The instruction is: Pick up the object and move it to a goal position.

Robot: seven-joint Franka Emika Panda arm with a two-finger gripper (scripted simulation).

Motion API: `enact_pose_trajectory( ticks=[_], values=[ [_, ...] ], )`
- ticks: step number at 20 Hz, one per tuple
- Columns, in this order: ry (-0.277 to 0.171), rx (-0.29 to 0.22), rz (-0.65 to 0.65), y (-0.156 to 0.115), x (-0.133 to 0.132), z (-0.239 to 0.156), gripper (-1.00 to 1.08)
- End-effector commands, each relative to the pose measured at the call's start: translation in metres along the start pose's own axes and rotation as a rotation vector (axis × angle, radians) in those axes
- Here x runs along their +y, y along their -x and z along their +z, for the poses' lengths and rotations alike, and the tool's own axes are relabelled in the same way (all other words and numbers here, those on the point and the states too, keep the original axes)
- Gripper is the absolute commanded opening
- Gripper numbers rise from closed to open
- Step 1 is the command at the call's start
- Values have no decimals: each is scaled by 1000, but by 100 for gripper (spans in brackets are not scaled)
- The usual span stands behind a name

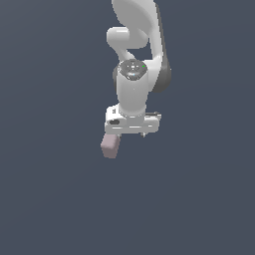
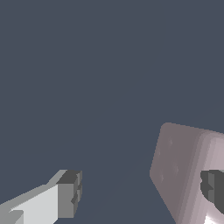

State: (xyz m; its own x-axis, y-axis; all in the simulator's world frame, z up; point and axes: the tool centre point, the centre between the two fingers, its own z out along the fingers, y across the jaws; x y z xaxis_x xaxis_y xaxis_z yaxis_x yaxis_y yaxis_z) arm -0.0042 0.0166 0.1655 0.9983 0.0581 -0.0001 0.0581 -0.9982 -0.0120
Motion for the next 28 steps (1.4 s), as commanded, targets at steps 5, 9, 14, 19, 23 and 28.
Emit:
enact_pose_trajectory(
  ticks=[5,9,14,19,23,28],
  values=[
    [8,1,1,0,2,-4,100],
    [24,3,3,-1,6,-13,100],
    [25,4,3,-1,6,-13,100],
    [22,3,46,4,22,-7,100],
    [17,2,130,16,53,4,100],
    [13,2,225,32,86,17,100]
  ],
)
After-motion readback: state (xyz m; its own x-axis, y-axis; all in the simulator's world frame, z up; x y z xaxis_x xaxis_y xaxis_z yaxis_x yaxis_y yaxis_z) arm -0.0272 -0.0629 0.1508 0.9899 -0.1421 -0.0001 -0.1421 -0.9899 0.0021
